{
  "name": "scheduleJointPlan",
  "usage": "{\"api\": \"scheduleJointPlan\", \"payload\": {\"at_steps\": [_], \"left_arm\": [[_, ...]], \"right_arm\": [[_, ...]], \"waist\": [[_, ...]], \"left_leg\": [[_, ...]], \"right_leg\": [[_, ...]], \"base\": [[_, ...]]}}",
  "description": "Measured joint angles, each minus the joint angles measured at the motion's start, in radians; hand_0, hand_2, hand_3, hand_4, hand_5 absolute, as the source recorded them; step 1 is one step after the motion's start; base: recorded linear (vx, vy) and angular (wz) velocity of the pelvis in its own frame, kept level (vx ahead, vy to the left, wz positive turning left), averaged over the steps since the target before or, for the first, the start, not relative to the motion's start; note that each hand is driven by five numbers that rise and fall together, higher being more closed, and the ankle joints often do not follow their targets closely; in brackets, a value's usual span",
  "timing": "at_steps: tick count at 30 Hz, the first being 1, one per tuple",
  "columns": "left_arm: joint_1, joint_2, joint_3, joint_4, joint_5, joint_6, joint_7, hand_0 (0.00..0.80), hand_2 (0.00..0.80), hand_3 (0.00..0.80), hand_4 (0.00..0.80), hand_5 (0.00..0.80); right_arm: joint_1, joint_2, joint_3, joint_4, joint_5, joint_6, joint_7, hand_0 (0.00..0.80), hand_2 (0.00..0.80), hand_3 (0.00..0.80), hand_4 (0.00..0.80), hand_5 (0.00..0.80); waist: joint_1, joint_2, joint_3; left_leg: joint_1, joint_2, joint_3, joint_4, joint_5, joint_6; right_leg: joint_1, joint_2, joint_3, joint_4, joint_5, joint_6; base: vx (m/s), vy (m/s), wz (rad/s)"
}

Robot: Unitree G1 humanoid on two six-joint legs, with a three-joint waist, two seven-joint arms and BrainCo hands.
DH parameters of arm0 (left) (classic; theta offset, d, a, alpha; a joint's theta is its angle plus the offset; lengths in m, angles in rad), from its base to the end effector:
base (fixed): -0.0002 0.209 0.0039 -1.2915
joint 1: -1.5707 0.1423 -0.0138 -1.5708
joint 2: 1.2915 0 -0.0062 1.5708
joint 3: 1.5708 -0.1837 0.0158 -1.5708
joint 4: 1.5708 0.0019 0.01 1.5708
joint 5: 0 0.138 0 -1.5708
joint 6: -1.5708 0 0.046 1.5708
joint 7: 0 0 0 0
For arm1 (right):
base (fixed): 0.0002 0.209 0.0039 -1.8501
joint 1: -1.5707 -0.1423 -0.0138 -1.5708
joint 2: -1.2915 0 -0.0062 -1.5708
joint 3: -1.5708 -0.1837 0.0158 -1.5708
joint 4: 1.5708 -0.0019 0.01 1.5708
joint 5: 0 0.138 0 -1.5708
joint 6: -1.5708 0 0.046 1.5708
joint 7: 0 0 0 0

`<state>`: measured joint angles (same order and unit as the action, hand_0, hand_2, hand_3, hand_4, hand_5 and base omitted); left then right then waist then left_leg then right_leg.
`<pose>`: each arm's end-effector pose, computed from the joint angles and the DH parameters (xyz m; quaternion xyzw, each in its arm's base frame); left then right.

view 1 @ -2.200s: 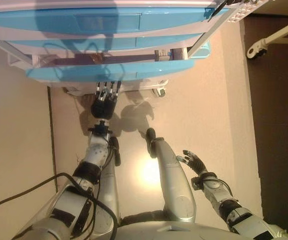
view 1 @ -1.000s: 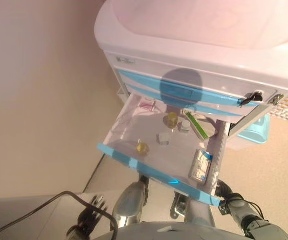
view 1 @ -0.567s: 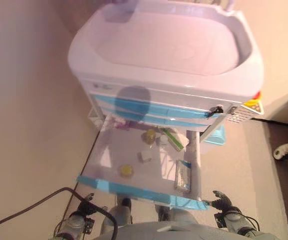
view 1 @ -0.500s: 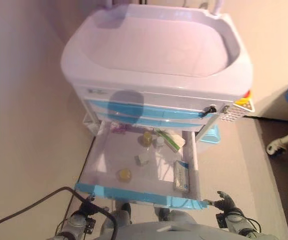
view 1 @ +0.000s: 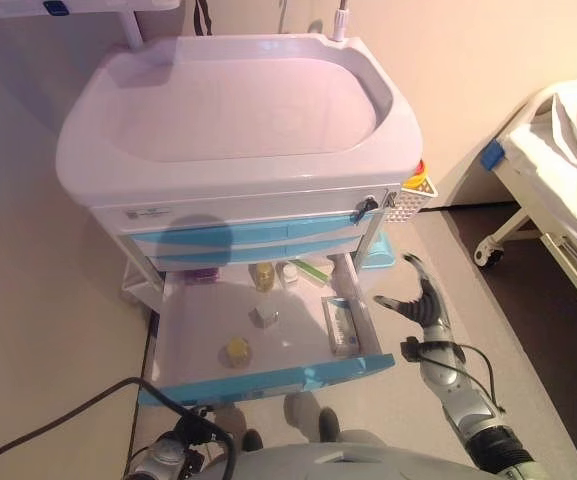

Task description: Open the drawer and pick up the medicine

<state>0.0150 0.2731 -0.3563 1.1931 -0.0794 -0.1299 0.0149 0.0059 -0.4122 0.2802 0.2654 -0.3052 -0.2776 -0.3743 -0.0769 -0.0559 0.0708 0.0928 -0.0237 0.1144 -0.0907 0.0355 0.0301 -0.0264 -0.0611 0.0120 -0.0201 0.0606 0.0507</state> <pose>0.0739 0.2182 -0.1140 0.1768 0.5220 -0.0522 0.8328 0.1866 -0.1881 0.0041 -0.3363 -0.0499 0.0054 0.9404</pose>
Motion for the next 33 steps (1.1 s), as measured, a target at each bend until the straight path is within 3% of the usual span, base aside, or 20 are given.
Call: {"api": "scheduleJointPlan", "payload": {"at_steps": [4, 11, 12, 15, 22, 26, 33], "left_arm": [[0.02, 0.001, 0.005, 0.011, 0.0, 0.024, -0.001, 0.0, 0.0, 0.0, 0.0, 0.0], [0.014, -0.019, 0.047, 0.016, 0.001, 0.042, 0.0, 0.0, 0.0, 0.0, 0.0, 0.0], [0.015, -0.019, 0.048, 0.016, 0.0, 0.039, 0.0, 0.0, 0.0, 0.0, 0.0, 0.0], [0.002, -0.021, 0.047, 0.016, 0.0, 0.041, 0.001, 0.0, 0.0, 0.0, 0.0, 0.0], [-0.01, -0.025, 0.04, 0.002, -0.006, 0.038, 0.012, 0.0, 0.0, 0.0, 0.0, 0.0], [-0.013, -0.015, 0.041, -0.002, -0.011, 0.037, 0.019, 0.0, 0.0, 0.0, 0.0, 0.0], [-0.016, 0.015, 0.046, 0.001, -0.01, 0.024, 0.019, 0.0, 0.0, 0.0, 0.0, 0.0]], "right_arm": [[-0.053, -0.116, 0.119, -0.037, -0.041, -0.064, 0.173, 0.0, 0.0, 0.0, 0.0, 0.0], [-0.195, -0.151, 0.301, -0.013, -0.103, -0.083, 0.346, 0.0, 0.0, 0.0, 0.0, 0.0], [-0.214, -0.146, 0.316, -0.003, -0.113, -0.077, 0.351, 0.0, 0.0, 0.0, 0.0, 0.0], [-0.284, -0.129, 0.379, 0.086, -0.174, -0.025, 0.347, 0.0, 0.0, 0.0, 0.0, 0.0], [-0.367, -0.106, 0.438, 0.261, -0.31, 0.044, 0.287, 0.0, 0.0, 0.0, 0.0, 0.0], [-0.415, -0.073, 0.446, 0.334, -0.367, 0.064, 0.272, 0.0, 0.0, 0.0, 0.0, 0.0], [-0.498, -0.031, 0.503, 0.427, -0.446, 0.07, 0.285, 0.0, 0.0, 0.0, 0.0, 0.0]], "waist": [[0.019, 0.003, -0.004], [0.097, 0.021, -0.01], [0.127, 0.025, -0.009], [0.141, 0.025, -0.008], [0.247, 0.036, 0.031], [0.288, 0.022, 0.06], [0.367, -0.004, 0.085]], "left_leg": [[-0.003, 0.0, -0.009, -0.002, 0.0, -0.001], [-0.024, 0.003, -0.095, 0.002, 0.017, -0.015], [-0.033, 0.004, -0.109, 0.002, 0.019, -0.016], [-0.051, 0.0, -0.176, 0.002, 0.033, -0.019], [-0.111, -0.006, -0.302, 0.002, 0.075, -0.043], [-0.145, 0.005, -0.318, 0.002, 0.095, -0.055], [-0.175, 0.005, -0.39, 0.003, 0.112, -0.069]], "right_leg": [[0.015, -0.014, -0.03, -0.031, 0.009, 0.006], [0.052, -0.011, -0.112, -0.071, 0.02, -0.007], [0.059, -0.012, -0.118, -0.072, 0.016, -0.007], [0.069, -0.013, -0.178, -0.072, 0.005, -0.008], [0.069, -0.011, -0.284, -0.072, -0.007, -0.006], [0.067, -0.008, -0.337, -0.072, -0.015, -0.011], [0.073, 0.002, -0.399, -0.072, -0.031, -0.02]], "base": [[0.013, -0.011, 0.03], [-0.001, -0.033, 0.39], [-0.016, -0.071, 0.38], [-0.024, -0.059, 0.65], [-0.051, -0.093, 0.59], [-0.031, -0.104, 0.48], [0.005, -0.075, 0.36]]}}
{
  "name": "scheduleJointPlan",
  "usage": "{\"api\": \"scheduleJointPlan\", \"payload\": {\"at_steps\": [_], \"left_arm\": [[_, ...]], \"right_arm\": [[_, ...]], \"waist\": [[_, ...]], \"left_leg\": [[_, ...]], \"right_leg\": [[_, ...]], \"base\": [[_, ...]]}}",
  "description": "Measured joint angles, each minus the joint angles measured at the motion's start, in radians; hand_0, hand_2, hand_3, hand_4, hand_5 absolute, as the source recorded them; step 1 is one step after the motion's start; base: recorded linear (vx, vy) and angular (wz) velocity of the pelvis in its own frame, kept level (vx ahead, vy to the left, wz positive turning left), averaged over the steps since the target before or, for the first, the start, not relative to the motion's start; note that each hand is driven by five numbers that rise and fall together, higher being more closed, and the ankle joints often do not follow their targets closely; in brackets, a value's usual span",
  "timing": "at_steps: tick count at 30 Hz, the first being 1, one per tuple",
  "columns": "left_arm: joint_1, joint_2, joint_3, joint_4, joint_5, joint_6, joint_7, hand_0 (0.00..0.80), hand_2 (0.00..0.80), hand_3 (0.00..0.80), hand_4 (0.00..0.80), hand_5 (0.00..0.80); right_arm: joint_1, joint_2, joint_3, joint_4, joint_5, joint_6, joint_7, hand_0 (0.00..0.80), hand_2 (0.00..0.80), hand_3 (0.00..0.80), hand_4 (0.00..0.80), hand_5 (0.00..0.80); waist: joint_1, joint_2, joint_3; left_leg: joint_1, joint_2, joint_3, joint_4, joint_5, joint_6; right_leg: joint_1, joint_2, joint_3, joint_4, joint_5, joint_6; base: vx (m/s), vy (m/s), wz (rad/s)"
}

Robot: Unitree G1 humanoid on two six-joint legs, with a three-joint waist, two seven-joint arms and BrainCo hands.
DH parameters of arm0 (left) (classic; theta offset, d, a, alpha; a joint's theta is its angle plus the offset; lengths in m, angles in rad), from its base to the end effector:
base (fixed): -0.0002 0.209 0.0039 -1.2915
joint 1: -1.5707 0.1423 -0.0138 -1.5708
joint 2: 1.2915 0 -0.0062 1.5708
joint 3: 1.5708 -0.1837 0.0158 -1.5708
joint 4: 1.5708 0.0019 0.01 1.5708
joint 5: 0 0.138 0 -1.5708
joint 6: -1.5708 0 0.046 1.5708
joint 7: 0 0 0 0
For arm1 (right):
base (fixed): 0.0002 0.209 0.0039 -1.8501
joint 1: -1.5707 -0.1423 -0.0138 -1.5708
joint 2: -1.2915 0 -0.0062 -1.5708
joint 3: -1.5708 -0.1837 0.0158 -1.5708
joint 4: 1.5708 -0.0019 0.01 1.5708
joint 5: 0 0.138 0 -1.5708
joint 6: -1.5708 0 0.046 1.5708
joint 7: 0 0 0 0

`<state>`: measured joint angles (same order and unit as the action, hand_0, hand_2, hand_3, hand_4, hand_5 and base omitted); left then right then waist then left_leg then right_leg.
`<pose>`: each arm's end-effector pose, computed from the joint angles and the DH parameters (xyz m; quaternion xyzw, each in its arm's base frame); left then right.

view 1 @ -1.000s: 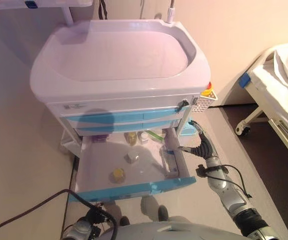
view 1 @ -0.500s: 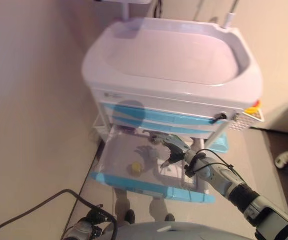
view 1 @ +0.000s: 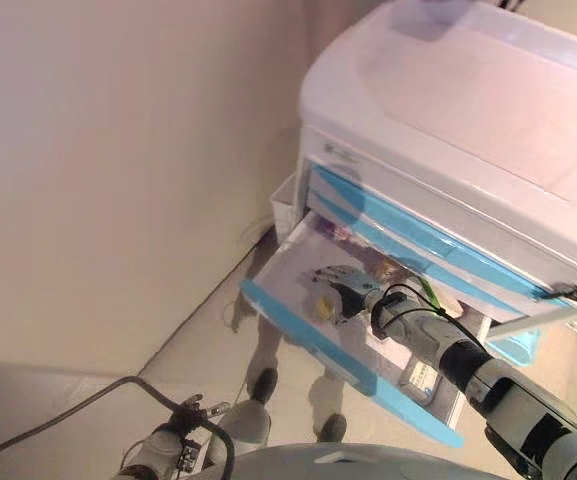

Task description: Open the drawer and pick up the medicine

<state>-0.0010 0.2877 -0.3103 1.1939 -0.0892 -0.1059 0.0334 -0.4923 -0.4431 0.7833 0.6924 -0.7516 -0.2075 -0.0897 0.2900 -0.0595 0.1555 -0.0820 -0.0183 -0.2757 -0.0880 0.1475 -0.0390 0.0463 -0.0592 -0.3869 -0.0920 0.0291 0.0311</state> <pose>0.0799 0.2267 -0.1112 0.1749 0.5229 -0.0165 0.8341 0.2536 -0.1498 0.0018 -0.6542 -0.0423 0.3345 0.6770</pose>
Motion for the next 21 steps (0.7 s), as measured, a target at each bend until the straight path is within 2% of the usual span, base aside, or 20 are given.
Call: {"api": "scheduleJointPlan", "payload": {"at_steps": [7, 13, 21], "left_arm": [[0.022, 0.011, 0.001, -0.002, 0.001, -0.009, 0.0, 0.0, 0.0, 0.0, 0.0, 0.0], [0.022, 0.019, 0.001, -0.003, 0.002, -0.028, 0.0, 0.0, 0.0, 0.0, 0.0, 0.0], [0.022, 0.02, 0.001, -0.013, 0.002, -0.03, 0.0, 0.0, 0.0, 0.0, 0.0, 0.0]], "right_arm": [[-0.023, 0.047, 0.007, 0.057, -0.02, 0.002, 0.009, 0.0, 0.0, 0.0, 0.0, 0.0], [-0.022, 0.079, 0.02, 0.104, -0.029, 0.005, 0.008, 0.0, 0.0, 0.0, 0.0, 0.0], [-0.021, 0.084, 0.021, 0.145, -0.095, 0.046, 0.007, 0.0, 0.0, 0.0, 0.0, 0.0]], "waist": [[0.051, -0.015, 0.016], [0.054, -0.024, 0.024], [0.062, -0.024, 0.024]], "left_leg": [[0.002, -0.002, -0.032, 0.0, 0.002, -0.005], [0.003, -0.002, -0.035, 0.0, 0.002, -0.007], [0.003, -0.002, -0.035, 0.0, 0.003, -0.008]], "right_leg": [[0.017, 0.001, -0.034, 0.0, -0.014, 0.0], [0.02, 0.002, -0.037, 0.0, -0.015, 0.001], [0.019, 0.001, -0.036, 0.0, -0.015, 0.001]], "base": [[0.013, -0.023, 0.15], [0.0, 0.0, 0.0], [0.0, 0.0, 0.0]]}}
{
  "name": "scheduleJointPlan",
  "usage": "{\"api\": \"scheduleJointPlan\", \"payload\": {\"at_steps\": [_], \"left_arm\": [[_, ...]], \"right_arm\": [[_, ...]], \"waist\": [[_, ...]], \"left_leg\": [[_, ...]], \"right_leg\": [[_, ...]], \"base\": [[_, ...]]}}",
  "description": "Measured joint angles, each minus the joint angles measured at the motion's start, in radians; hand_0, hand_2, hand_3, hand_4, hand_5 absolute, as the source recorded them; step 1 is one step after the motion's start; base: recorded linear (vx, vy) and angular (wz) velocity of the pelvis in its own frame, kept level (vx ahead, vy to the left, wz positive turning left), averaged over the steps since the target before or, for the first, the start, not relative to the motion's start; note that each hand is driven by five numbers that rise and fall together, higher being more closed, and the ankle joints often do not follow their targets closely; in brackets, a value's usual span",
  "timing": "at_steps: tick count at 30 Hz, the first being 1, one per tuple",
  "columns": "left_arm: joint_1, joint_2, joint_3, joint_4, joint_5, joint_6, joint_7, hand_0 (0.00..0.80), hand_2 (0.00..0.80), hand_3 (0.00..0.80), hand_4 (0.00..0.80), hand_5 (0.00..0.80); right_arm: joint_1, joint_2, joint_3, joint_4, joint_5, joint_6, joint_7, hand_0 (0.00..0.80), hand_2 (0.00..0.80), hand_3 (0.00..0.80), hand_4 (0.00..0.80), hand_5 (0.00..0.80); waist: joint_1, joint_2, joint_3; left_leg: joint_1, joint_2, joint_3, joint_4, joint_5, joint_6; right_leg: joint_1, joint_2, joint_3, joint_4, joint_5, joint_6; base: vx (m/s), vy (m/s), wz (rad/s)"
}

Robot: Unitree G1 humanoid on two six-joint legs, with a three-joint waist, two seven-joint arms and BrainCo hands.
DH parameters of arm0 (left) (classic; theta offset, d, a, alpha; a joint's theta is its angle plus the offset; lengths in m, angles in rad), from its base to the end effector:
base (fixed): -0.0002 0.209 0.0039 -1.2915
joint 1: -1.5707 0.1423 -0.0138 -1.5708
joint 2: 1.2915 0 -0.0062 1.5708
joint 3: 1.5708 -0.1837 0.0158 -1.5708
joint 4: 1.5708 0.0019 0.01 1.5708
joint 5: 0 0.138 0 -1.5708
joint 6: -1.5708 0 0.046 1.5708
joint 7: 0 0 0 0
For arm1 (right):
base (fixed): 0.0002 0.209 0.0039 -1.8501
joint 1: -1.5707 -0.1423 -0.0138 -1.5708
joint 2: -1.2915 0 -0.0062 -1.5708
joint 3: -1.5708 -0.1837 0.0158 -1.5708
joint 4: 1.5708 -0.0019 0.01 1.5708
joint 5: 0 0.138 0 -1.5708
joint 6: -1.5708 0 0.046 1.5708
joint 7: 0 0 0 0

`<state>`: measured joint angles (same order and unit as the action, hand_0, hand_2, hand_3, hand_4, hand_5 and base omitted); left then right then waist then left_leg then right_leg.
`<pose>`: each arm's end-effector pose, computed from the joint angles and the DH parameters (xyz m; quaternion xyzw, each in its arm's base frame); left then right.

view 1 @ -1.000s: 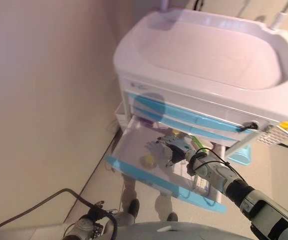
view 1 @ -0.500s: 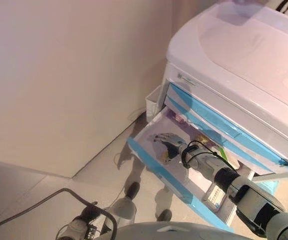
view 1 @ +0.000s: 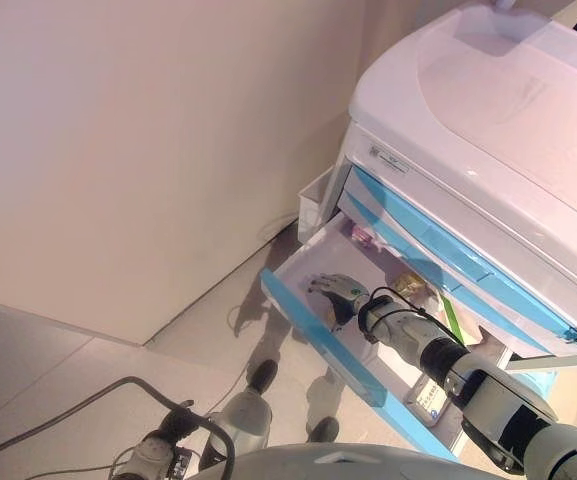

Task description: Open the drawer and pick up the medicine

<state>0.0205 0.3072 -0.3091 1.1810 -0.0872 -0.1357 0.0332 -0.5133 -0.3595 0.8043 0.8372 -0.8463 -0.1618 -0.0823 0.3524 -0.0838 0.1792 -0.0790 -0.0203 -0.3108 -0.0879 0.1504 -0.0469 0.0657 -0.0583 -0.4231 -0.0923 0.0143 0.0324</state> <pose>0.0752 0.2327 -0.1098 0.1806 0.5144 -0.0149 0.8382 0.2518 -0.1423 -0.0151 -0.6866 -0.0003 0.3475 0.6387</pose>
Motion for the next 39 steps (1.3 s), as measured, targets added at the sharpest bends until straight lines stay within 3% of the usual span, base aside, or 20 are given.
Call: {"api": "scheduleJointPlan", "payload": {"at_steps": [14, 33, 34, 35, 36, 37, 38, 39], "left_arm": [[-0.001, 0.002, -0.001, -0.009, 0.0, -0.001, 0.001, 0.0, 0.0, 0.0, 0.0, 0.0], [0.0, 0.001, -0.009, -0.023, 0.0, -0.022, 0.0, 0.0, 0.0, 0.0, 0.0, 0.0], [0.0, 0.001, -0.009, -0.024, 0.0, -0.022, 0.0, 0.0, 0.0, 0.0, 0.0, 0.0], [0.0, 0.001, -0.009, -0.025, 0.0, -0.022, 0.001, 0.0, 0.0, 0.0, 0.0, 0.0], [0.0, 0.001, -0.009, -0.025, 0.0, -0.022, 0.001, 0.0, 0.0, 0.0, 0.0, 0.0], [0.0, 0.0, -0.009, -0.025, 0.0, -0.022, 0.001, 0.0, 0.0, 0.0, 0.0, 0.0], [0.0, 0.0, -0.009, -0.025, 0.0, -0.022, 0.001, 0.0, 0.0, 0.0, 0.0, 0.0], [0.0, 0.0, -0.009, -0.025, 0.0, -0.022, 0.001, 0.0, 0.0, 0.0, 0.0, 0.0]], "right_arm": [[0.025, 0.022, -0.004, 0.068, -0.042, 0.096, -0.074, 0.0, 0.0, 0.0, 0.0, 0.0], [0.039, 0.028, -0.008, 0.099, -0.06, 0.119, -0.131, 0.0, 0.0, 0.0, 0.0, 0.0], [0.041, 0.028, -0.01, 0.101, -0.06, 0.119, -0.132, 0.082, 0.082, 0.082, 0.082, 0.082], [0.043, 0.028, -0.013, 0.101, -0.06, 0.119, -0.132, 0.242, 0.242, 0.242, 0.242, 0.242], [0.046, 0.028, -0.015, 0.101, -0.06, 0.119, -0.133, 0.474, 0.474, 0.474, 0.474, 0.474], [0.048, 0.028, -0.015, 0.102, -0.06, 0.119, -0.134, 0.656, 0.656, 0.656, 0.656, 0.656], [0.048, 0.028, -0.015, 0.104, -0.06, 0.119, -0.136, 0.8, 0.8, 0.8, 0.8, 0.8], [0.049, 0.028, -0.015, 0.106, -0.06, 0.119, -0.136, 0.8, 0.8, 0.8, 0.8, 0.8]], "waist": [[-0.004, 0.0, 0.0], [-0.013, 0.025, 0.011], [-0.014, 0.025, 0.011], [-0.014, 0.026, 0.011], [-0.014, 0.026, 0.011], [-0.014, 0.026, 0.011], [-0.014, 0.026, 0.011], [-0.015, 0.026, 0.011]], "left_leg": [[-0.004, 0.0, 0.003, 0.0, 0.0, 0.0], [-0.004, -0.001, 0.003, 0.0, 0.0, 0.0], [-0.004, -0.001, 0.003, 0.0, 0.0, 0.0], [-0.004, -0.001, 0.003, 0.0, 0.0, 0.0], [-0.004, -0.001, 0.003, 0.0, 0.0, 0.0], [-0.004, -0.001, 0.003, 0.0, 0.0, 0.0], [-0.004, -0.001, 0.003, 0.0, 0.0, 0.0], [-0.004, -0.001, 0.003, 0.0, 0.0, 0.0]], "right_leg": [[-0.006, -0.001, 0.003, 0.0, 0.0, 0.0], [-0.005, -0.001, 0.003, 0.0, 0.0, 0.0], [-0.005, -0.001, 0.003, 0.0, 0.0, 0.0], [-0.005, -0.001, 0.003, 0.0, 0.0, 0.0], [-0.005, -0.001, 0.003, 0.0, 0.0, 0.0], [-0.005, -0.001, 0.003, 0.0, 0.0, 0.0], [-0.005, -0.001, 0.003, 0.0, 0.0, 0.0], [-0.005, -0.001, 0.003, 0.0, 0.0, 0.0]], "base": [[0.0, 0.0, 0.0], [0.005, 0.001, 0.0], [0.0, 0.0, 0.0], [0.0, 0.0, 0.0], [0.0, 0.0, 0.0], [0.0, 0.0, 0.0], [0.0, 0.0, 0.0], [0.0, 0.0, 0.0]]}}
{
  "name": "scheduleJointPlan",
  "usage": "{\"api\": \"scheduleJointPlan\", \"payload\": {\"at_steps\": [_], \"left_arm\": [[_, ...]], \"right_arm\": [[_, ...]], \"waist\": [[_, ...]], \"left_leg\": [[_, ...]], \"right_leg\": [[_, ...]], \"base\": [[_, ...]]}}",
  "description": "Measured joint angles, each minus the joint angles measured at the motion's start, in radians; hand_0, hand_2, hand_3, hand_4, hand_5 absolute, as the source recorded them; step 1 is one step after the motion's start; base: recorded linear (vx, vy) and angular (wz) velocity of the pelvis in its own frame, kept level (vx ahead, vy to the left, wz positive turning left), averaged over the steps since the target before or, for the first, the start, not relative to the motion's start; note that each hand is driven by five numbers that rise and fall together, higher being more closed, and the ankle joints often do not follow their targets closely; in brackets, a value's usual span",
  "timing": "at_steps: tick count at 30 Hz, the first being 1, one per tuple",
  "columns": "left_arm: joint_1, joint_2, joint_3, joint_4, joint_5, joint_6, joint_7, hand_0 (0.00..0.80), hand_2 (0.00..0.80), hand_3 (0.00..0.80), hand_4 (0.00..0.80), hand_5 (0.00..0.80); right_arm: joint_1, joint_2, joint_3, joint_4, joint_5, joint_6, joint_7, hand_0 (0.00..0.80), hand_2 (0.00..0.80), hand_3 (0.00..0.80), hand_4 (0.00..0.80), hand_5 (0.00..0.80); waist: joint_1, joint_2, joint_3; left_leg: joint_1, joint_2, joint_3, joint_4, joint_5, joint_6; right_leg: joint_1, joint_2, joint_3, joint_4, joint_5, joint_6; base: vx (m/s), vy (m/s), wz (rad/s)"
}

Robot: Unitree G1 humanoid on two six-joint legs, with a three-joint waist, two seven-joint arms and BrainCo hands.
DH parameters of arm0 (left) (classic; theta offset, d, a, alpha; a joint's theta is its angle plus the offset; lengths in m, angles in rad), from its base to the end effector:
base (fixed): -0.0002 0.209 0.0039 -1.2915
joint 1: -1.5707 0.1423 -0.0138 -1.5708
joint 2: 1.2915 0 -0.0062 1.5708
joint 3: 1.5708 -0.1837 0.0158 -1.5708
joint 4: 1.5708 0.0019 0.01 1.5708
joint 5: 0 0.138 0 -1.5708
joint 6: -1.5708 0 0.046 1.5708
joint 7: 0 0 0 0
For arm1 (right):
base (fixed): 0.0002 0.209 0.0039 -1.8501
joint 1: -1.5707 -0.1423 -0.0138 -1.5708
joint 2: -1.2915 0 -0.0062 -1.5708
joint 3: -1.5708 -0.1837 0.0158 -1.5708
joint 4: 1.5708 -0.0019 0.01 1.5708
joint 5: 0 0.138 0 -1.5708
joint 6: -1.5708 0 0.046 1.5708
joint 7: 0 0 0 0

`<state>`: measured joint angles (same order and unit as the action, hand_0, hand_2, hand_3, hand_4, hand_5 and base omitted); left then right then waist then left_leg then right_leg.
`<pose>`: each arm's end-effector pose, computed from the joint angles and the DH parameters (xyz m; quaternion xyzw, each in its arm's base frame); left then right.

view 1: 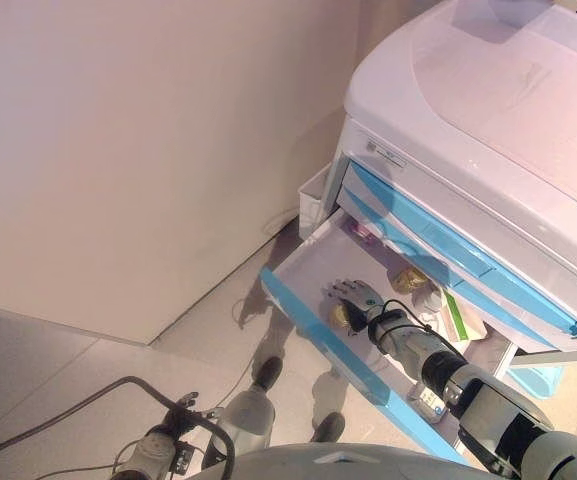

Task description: Open the drawer and pick up the medicine

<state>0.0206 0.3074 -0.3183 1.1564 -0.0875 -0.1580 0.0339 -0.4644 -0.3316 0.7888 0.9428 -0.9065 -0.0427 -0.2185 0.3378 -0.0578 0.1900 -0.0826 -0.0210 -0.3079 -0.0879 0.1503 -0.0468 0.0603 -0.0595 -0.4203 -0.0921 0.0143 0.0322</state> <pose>0.0799 0.2300 -0.1085 0.1810 0.4953 -0.0232 0.8494 0.2367 -0.1577 -0.0376 -0.7225 0.0405 0.2826 0.6297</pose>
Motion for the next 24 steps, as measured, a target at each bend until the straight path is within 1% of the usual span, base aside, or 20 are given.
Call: {"api": "scheduleJointPlan", "payload": {"at_steps": [14, 15, 16, 17, 24], "left_arm": [[0.0, 0.0, 0.0, 0.0, 0.0, 0.0, 0.0, 0.0, 0.0, 0.0, 0.0, 0.0], [0.0, 0.0, 0.0, 0.0, 0.0, 0.0, 0.0, 0.0, 0.0, 0.0, 0.0, 0.0], [0.0, 0.0, 0.0, 0.0, 0.0, 0.0, 0.0, 0.0, 0.0, 0.0, 0.0, 0.0], [0.0, 0.0, 0.0, 0.0, 0.0, 0.0, 0.0, 0.0, 0.0, 0.0, 0.0, 0.0], [-0.001, 0.0, -0.001, 0.0, 0.0, -0.001, 0.0, 0.0, 0.0, 0.0, 0.0, 0.0]], "right_arm": [[0.01, 0.0, -0.008, 0.001, 0.0, 0.001, -0.015, 0.8, 0.8, 0.8, 0.8, 0.8], [0.014, 0.0, -0.008, 0.001, 0.0, 0.001, -0.015, 0.753, 0.753, 0.753, 0.753, 0.753], [0.016, 0.0, -0.008, 0.001, 0.0, 0.001, -0.015, 0.405, 0.405, 0.405, 0.405, 0.405], [0.019, 0.0, -0.008, 0.001, 0.0, 0.001, -0.015, 0.0, 0.0, 0.0, 0.0, 0.0], [0.023, 0.0, -0.008, 0.009, -0.019, 0.001, 0.007, 0.0, 0.0, 0.0, 0.0, 0.0]], "waist": [[0.0, 0.002, 0.0], [0.0, 0.002, 0.0], [0.0, 0.002, 0.0], [0.0, 0.002, 0.0], [-0.006, 0.002, 0.0]], "left_leg": [[0.0, 0.0, 0.0, 0.0, 0.0, 0.0], [0.0, 0.0, 0.0, 0.0, 0.0, 0.0], [0.0, 0.0, 0.0, 0.0, 0.0, 0.0], [0.0, 0.0, 0.0, 0.0, 0.0, 0.0], [0.0, 0.0, 0.001, 0.0, 0.0, 0.0]], "right_leg": [[0.0, 0.0, 0.0, 0.0, 0.0, 0.0], [0.0, 0.0, 0.0, 0.0, 0.0, 0.0], [0.0, 0.0, 0.0, 0.0, 0.0, 0.0], [0.0, 0.0, 0.0, 0.0, 0.0, 0.0], [0.0, 0.0, 0.0, 0.0, 0.0, 0.0]], "base": [[0.0, 0.0, 0.0], [0.0, 0.0, 0.0], [0.0, 0.0, 0.0], [0.0, 0.0, 0.0], [0.0, 0.0, 0.0]]}}
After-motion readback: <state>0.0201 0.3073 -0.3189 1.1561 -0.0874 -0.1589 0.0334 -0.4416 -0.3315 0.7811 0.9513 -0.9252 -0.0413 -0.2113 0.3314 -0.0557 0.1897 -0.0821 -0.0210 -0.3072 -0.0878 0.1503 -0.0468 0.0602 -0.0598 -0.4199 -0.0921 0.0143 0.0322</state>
